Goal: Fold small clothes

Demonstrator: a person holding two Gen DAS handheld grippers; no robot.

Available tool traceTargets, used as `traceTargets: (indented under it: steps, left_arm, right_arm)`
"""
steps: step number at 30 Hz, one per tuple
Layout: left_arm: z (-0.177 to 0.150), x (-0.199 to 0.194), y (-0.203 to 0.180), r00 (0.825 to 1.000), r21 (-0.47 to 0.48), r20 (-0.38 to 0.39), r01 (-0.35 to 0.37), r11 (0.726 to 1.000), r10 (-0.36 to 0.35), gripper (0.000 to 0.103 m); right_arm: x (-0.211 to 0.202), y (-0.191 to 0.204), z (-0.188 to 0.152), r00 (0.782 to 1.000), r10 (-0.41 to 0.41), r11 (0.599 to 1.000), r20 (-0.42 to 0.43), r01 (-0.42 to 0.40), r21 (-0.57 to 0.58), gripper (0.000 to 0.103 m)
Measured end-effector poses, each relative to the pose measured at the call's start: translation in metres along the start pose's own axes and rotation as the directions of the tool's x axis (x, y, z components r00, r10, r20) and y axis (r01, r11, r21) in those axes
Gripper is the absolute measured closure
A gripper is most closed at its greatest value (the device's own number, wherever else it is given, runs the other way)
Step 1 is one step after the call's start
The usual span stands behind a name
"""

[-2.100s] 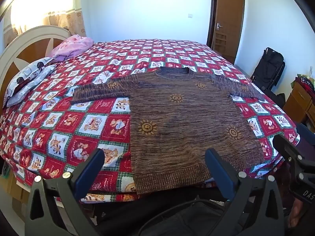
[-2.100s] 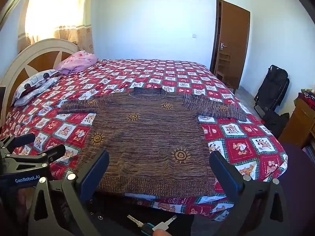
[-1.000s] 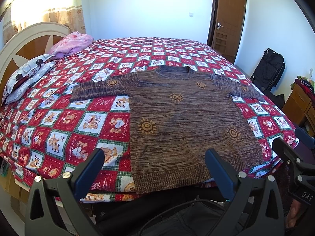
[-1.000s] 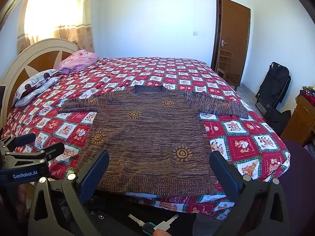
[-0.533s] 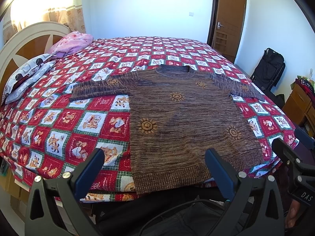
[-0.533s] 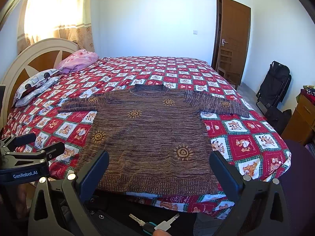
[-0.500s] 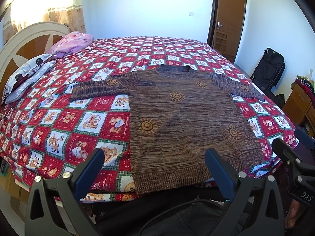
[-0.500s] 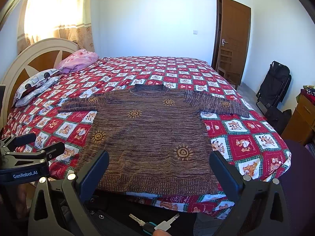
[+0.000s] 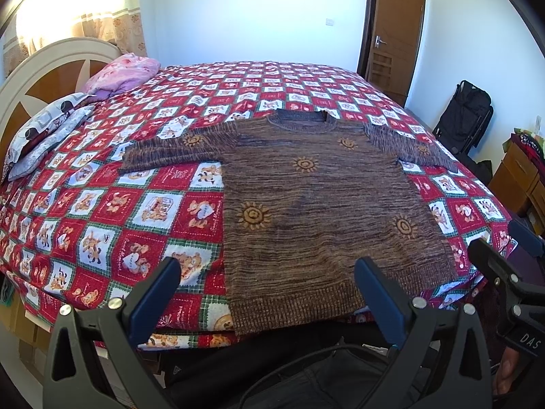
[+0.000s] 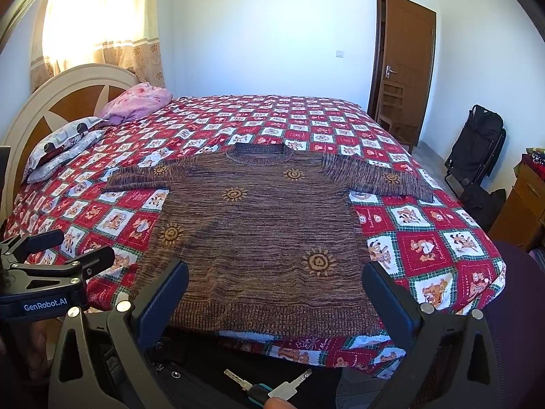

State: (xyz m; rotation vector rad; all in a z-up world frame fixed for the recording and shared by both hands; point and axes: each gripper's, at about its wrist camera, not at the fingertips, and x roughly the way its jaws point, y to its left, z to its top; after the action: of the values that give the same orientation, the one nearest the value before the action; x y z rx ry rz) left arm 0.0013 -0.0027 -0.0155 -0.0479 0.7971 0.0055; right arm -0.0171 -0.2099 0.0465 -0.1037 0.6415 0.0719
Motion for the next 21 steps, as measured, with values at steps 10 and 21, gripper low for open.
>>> traceTargets:
  steps: [10, 21]
  left_arm:
    - [-0.002, 0.000, 0.000, 1.000, -0.001, -0.003, 0.001, 1.000, -0.001, 0.000]
    - [0.001, 0.025, 0.022, 0.994, -0.059, -0.093, 0.050, 0.997, -0.056, 0.000]
  right_arm:
    - [0.001, 0.000, -0.001, 1.000, 0.002, 1.000, -0.005, -0.002, 0.003, 0.001]
    - [0.015, -0.017, -0.002, 0.999, 0.046, 0.998, -0.001, -0.046, 0.050, 0.001]
